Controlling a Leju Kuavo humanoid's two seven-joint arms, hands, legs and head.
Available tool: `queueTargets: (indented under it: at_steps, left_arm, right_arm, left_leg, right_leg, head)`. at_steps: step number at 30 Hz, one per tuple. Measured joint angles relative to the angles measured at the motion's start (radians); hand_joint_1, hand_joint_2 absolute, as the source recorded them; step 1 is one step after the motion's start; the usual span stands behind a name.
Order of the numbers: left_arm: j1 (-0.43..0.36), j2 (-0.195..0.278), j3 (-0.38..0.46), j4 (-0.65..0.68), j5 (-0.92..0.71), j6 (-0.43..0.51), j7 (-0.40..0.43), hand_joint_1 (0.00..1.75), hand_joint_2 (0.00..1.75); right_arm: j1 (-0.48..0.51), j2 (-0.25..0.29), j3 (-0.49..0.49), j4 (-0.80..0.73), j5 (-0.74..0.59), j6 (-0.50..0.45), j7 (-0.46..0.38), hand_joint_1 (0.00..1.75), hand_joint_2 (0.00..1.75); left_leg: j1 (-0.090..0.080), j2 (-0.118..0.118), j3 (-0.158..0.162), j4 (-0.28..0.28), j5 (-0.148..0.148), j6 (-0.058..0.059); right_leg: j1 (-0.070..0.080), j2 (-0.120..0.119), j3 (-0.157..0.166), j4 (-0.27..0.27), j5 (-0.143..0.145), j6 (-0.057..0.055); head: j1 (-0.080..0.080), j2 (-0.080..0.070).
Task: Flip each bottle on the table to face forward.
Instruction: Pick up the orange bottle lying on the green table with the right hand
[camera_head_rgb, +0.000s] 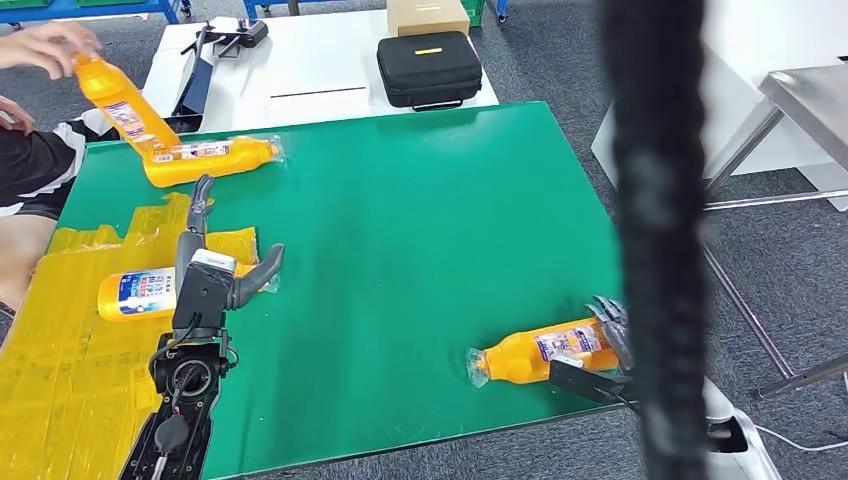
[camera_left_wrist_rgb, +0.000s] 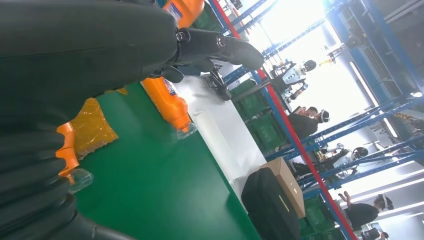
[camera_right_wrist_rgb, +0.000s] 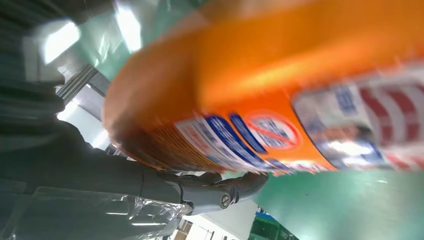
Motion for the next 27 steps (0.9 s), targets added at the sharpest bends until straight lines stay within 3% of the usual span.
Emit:
queueTargets:
  at_steps: [3, 4, 7, 8, 10, 19, 27]
  left_arm:
    - [0.001, 0.0, -0.001, 0.0, 0.001, 0.001, 0.0, 0.0, 1.75]
    - [0.001, 0.0, -0.001, 0.0, 0.002, 0.002, -0.001, 0.0, 1.75]
    - [0.001, 0.0, -0.004, 0.0, 0.009, 0.004, -0.002, 0.0, 1.75]
    - [0.001, 0.0, -0.005, 0.0, 0.012, 0.005, -0.003, 0.0, 1.75]
    - [0.002, 0.0, -0.006, 0.0, 0.018, 0.008, -0.003, 0.0, 1.75]
    - [0.012, 0.002, -0.006, 0.0, 0.033, 0.019, -0.004, 0.0, 1.75]
    - [0.019, 0.002, -0.008, -0.01, 0.049, 0.001, -0.016, 0.0, 1.75]
  right_arm:
    - [-0.008, 0.006, 0.003, 0.01, 0.0, -0.005, -0.004, 0.0, 1.75]
    - [-0.009, 0.008, 0.004, 0.013, 0.0, -0.007, -0.005, 0.28, 1.75]
    - [-0.021, 0.013, 0.015, 0.025, 0.002, -0.012, -0.01, 1.52, 1.75]
    - [-0.028, 0.016, 0.022, 0.033, 0.005, -0.011, -0.011, 1.68, 1.75]
    - [-0.043, 0.02, 0.038, 0.052, 0.012, -0.008, -0.012, 1.75, 1.75]
    - [-0.086, 0.029, 0.072, 0.112, 0.031, -0.032, 0.006, 1.75, 1.75]
    - [-0.09, 0.069, 0.073, 0.125, -0.026, -0.156, -0.041, 1.75, 1.75]
  left_leg:
    - [0.0, 0.0, 0.0, 0.0, 0.0, 0.0]
    - [0.0, 0.0, 0.0, 0.0, 0.0, 0.0]
    - [0.0, 0.0, 0.001, 0.0, 0.0, 0.0]
    - [0.0, 0.001, 0.001, 0.0, 0.0, 0.0]
    - [0.0, 0.001, 0.002, 0.0, 0.0, 0.0]
    - [0.0, 0.001, 0.007, 0.0, -0.001, 0.0]
    - [0.0, 0.001, 0.006, 0.0, 0.0, 0.0]
  right_leg:
    - [0.0, 0.0, 0.001, 0.0, 0.0, 0.0]
    - [0.0, 0.0, 0.001, 0.0, 0.0, 0.0]
    - [0.0, 0.0, 0.001, 0.0, 0.0, 0.0]
    - [0.0, 0.0, 0.001, 0.0, 0.0, 0.0]
    - [0.0, 0.001, 0.002, 0.0, 0.0, 0.0]
    - [0.0, 0.001, 0.005, 0.0, 0.0, 0.0]
    - [0.0, 0.001, 0.005, 0.0, 0.001, 0.0]
  head:
    - [0.0, 0.0]
    - [0.0, 0.0]
    - [0.0, 0.0]
    - [0.0, 0.0]
    - [0.0, 0.0]
    - [0.0, 0.0]
    - [0.0, 0.0]
